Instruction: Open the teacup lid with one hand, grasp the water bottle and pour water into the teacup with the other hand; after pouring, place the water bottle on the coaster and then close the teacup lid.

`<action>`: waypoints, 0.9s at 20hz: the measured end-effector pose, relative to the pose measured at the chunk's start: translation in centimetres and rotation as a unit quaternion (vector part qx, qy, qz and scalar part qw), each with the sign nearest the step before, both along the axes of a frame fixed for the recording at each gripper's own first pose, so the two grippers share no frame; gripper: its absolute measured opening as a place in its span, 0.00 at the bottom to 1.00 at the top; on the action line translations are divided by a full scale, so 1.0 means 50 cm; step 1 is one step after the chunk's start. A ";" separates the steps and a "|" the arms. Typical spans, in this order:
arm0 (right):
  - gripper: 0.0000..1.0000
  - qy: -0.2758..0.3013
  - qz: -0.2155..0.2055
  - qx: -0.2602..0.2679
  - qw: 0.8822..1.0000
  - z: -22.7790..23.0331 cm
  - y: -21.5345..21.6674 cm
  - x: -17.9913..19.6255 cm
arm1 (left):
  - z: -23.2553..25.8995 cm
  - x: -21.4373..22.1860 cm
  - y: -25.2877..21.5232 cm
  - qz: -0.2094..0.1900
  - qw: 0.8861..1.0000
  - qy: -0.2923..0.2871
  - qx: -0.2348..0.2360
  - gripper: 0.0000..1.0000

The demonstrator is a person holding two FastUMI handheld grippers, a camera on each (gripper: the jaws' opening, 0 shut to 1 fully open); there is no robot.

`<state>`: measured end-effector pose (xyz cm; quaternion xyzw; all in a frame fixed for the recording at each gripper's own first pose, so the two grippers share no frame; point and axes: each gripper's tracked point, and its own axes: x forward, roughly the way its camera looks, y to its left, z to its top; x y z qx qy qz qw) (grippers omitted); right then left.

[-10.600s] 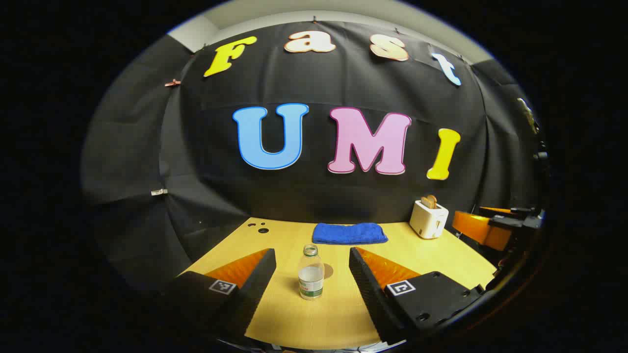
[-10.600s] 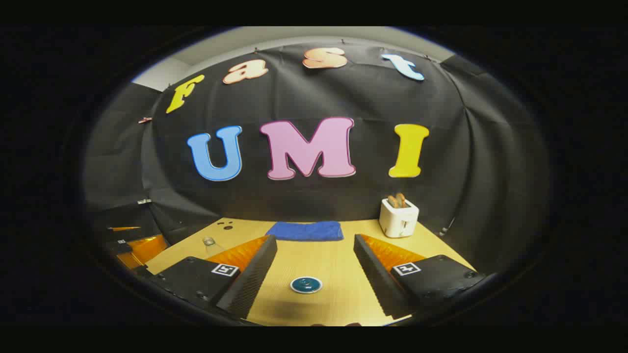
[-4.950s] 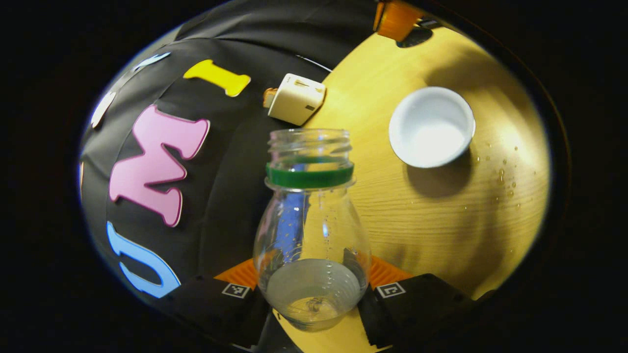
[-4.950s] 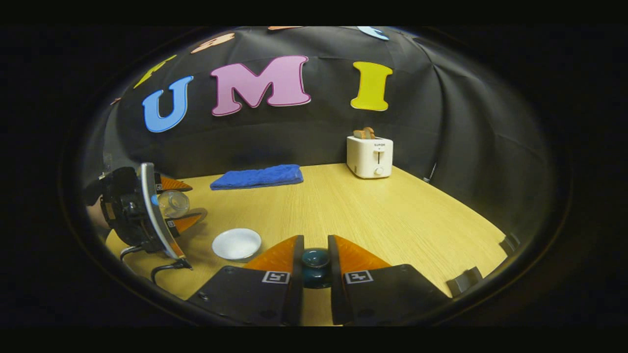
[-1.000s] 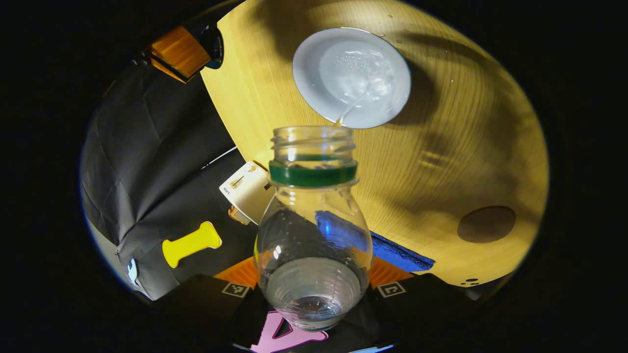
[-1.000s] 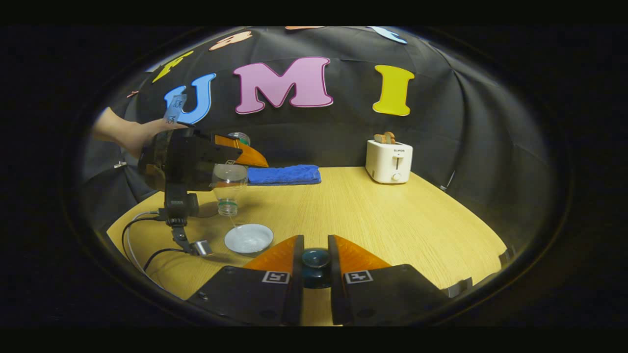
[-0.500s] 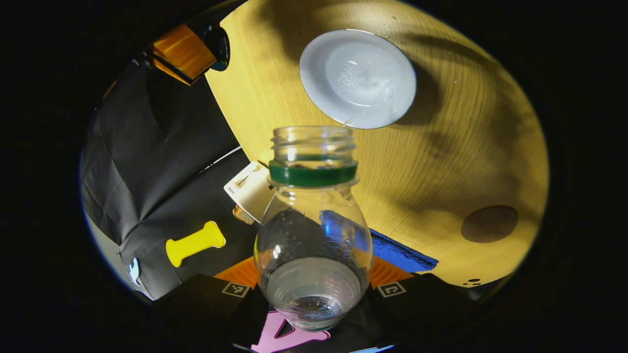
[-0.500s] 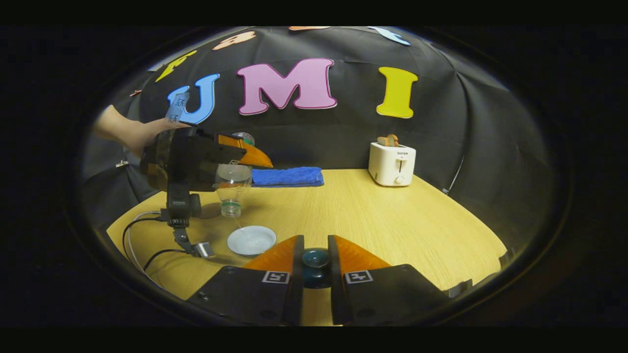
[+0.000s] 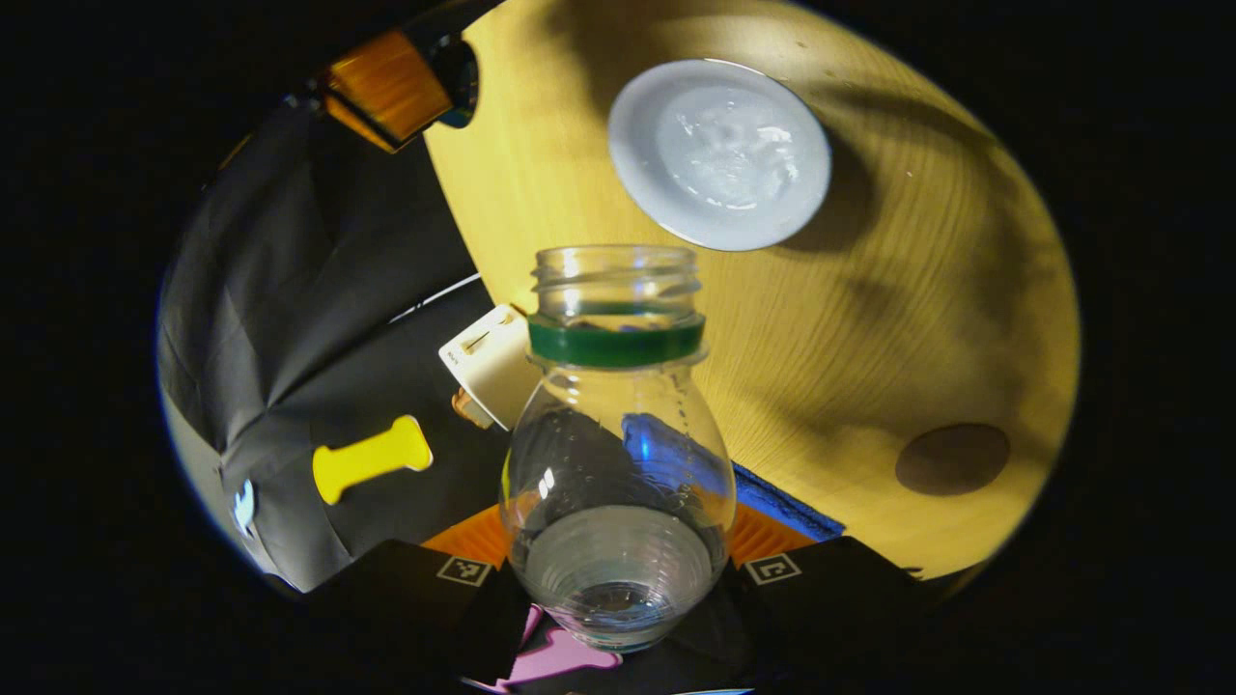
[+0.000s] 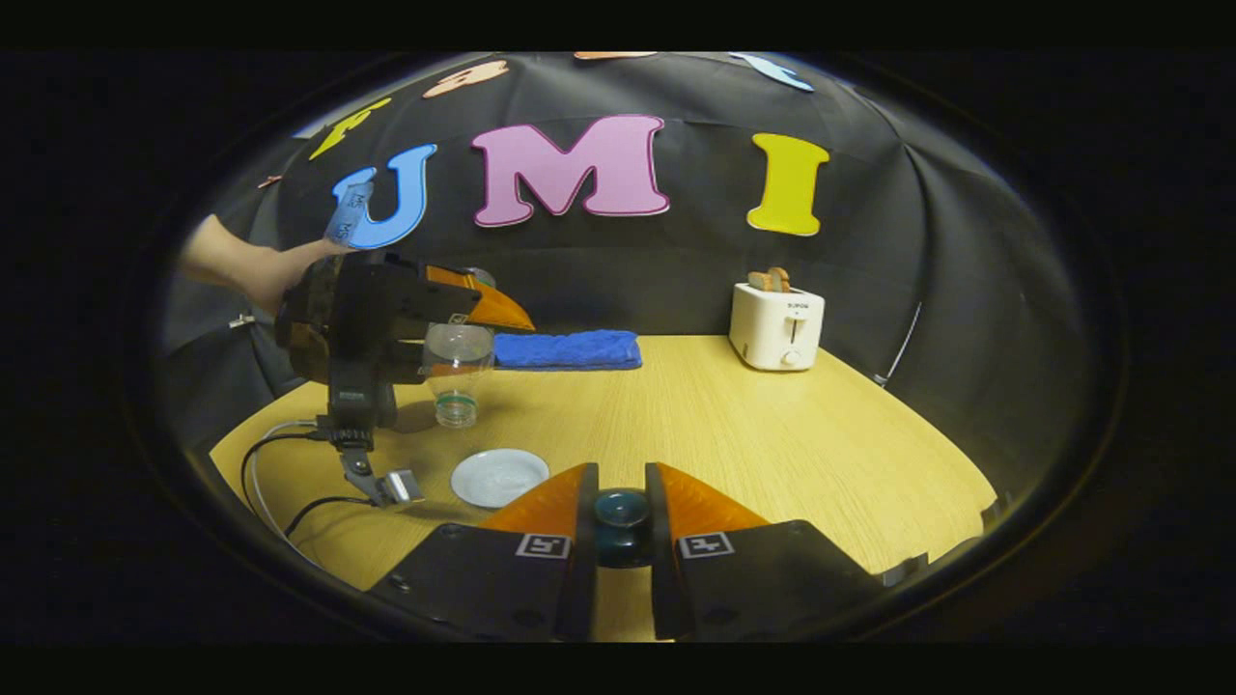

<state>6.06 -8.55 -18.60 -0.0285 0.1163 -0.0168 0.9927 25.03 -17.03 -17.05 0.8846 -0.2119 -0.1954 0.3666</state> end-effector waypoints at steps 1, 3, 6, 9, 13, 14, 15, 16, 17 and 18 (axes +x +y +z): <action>0.26 -0.001 0.002 -0.003 1.000 0.004 0.002 0.000 | 0.009 -0.009 0.004 -0.001 0.999 0.012 -0.034 0.80; 0.26 -0.005 0.009 -0.012 1.000 0.015 0.008 0.004 | 0.032 -0.026 0.003 -0.006 0.991 0.050 -0.123 0.80; 0.21 -0.010 0.016 -0.010 1.000 0.031 0.018 0.015 | 0.092 -0.075 0.043 -0.009 0.959 0.072 -0.274 0.79; 0.26 -0.013 0.018 -0.008 1.000 0.042 0.033 0.029 | 0.103 -0.101 0.107 0.045 0.881 0.143 -0.448 0.79; 0.26 -0.012 0.034 -0.012 0.999 0.044 0.070 0.054 | 0.090 -0.047 0.159 0.110 0.742 0.227 -0.621 0.79; 0.26 -0.011 0.037 -0.012 0.999 0.042 0.079 0.059 | 0.091 -0.035 0.168 0.108 0.705 0.242 -0.657 0.78; 0.26 -0.009 0.039 -0.009 0.999 0.039 0.089 0.064 | 0.091 -0.026 0.183 0.108 0.672 0.254 -0.687 0.79; 0.31 -0.008 0.041 -0.006 0.999 0.036 0.100 0.069 | 0.091 -0.016 0.201 0.112 0.641 0.259 -0.714 0.79; 0.31 -0.008 0.043 -0.002 0.999 0.034 0.110 0.076 | 0.090 -0.010 0.227 0.118 0.607 0.266 -0.740 0.79; 0.26 -0.008 0.045 0.001 0.999 0.034 0.119 0.083 | 0.085 -0.001 0.245 0.122 0.568 0.277 -0.765 0.78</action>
